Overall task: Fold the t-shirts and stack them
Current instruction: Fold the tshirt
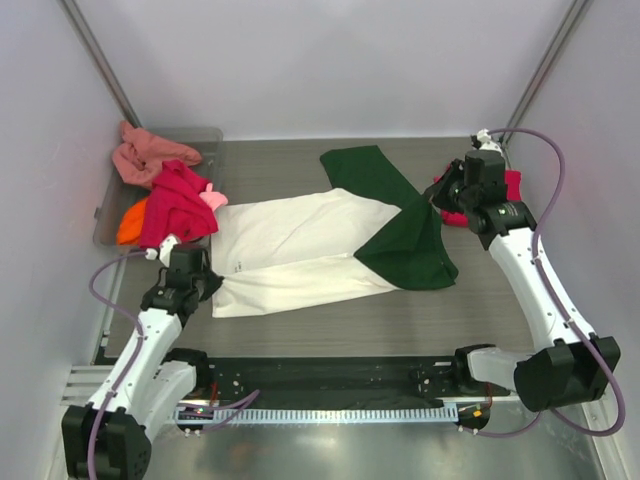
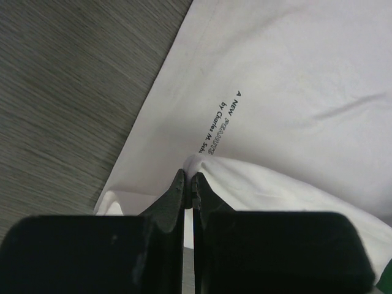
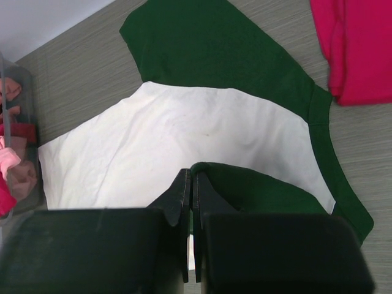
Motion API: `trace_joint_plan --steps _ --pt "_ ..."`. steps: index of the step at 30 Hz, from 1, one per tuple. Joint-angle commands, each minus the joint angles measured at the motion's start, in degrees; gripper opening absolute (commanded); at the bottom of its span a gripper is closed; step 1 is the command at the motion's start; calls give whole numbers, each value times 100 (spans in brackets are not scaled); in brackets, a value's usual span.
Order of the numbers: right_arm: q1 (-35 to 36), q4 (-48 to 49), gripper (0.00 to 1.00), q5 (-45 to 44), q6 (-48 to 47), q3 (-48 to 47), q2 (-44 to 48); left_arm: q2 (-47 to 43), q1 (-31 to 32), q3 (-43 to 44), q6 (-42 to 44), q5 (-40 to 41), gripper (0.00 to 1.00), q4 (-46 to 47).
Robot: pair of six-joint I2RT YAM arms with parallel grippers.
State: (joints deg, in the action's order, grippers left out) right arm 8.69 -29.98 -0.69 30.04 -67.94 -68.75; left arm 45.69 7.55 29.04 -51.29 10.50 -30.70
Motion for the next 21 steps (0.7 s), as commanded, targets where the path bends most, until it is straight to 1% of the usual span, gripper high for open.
trace_joint_plan --steps 1,5,8,13,19,21 --pt "36 255 1 -168 -104 -316 -182 247 1 164 189 171 2 459" --pt "28 352 1 -168 -78 -351 -358 537 9 269 294 294 1 512" --pt "28 414 1 -186 -51 -395 -525 686 1 296 417 400 3 591" --pt "36 563 1 -177 -34 -518 -823 994 9 409 576 663 3 731" --pt "28 677 1 -265 19 -720 -1272 1459 9 576 927 602 3 1022" --pt "28 704 1 -291 37 -808 -1369 1740 1 717 1015 593 4 1031"
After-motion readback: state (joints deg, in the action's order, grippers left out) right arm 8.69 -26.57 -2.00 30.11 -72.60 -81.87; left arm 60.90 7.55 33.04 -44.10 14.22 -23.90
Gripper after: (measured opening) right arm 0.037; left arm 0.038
